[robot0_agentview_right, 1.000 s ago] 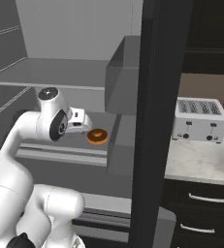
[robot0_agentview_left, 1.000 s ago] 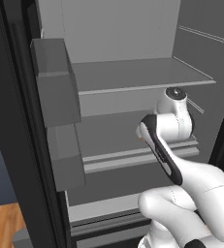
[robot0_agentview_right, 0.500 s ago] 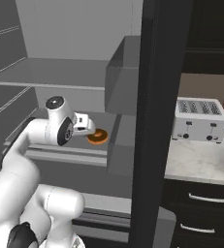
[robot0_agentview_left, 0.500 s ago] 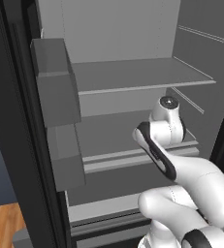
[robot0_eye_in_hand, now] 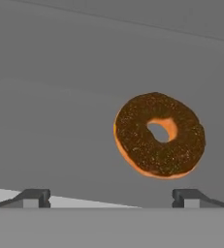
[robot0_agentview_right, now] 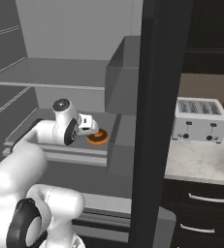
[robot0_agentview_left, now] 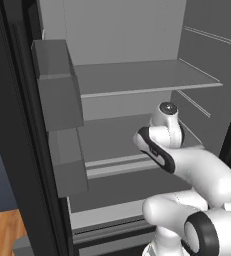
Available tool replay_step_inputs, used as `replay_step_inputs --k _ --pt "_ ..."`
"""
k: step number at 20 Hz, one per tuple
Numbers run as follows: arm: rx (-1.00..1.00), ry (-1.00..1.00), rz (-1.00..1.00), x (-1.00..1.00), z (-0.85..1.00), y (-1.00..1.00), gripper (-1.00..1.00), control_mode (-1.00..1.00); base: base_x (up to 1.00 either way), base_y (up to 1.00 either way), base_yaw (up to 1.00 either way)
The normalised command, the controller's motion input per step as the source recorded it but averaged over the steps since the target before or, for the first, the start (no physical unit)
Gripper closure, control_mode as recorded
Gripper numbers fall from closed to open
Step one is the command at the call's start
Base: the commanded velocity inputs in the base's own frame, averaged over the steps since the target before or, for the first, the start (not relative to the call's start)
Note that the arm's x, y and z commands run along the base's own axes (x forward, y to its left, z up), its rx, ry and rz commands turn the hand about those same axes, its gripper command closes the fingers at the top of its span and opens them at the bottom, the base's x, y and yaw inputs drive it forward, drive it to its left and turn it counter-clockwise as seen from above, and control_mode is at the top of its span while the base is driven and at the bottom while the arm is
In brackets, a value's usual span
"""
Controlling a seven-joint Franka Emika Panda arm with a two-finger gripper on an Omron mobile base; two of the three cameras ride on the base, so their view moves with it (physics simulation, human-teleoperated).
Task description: Take the donuts from the fridge and place them on the empty tray on the dining counter.
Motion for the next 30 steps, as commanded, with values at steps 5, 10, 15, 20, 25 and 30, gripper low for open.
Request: replay_step_inputs --k 5,10,15,20,25,30 --pt "0.0 -0.01 0.0 0.34 -0.28 -0.1 -1.0 -1.0 0.0 0.0 0.0" --pt "0.0 -0.01 0.0 0.34 -0.28 -0.03 -1.0 -1.0 0.0 0.0 0.0" --pt "0.0 -0.01 0.0 0.31 -0.33 0.0 -1.0 -1.0 0.0 0.0 0.0" --pt "0.0 0.0 0.0 0.25 -0.07 -0.04 -1.0 -1.0 0.0 0.0 0.0" --pt "0.0 0.0 0.0 0.02 0.0 -0.03 -1.0 -1.0 0.0 0.0 0.0" --pt "0.0 -0.05 0.02 0.2 -0.02 0.0 -1.0 -1.0 0.0 0.0 0.0"
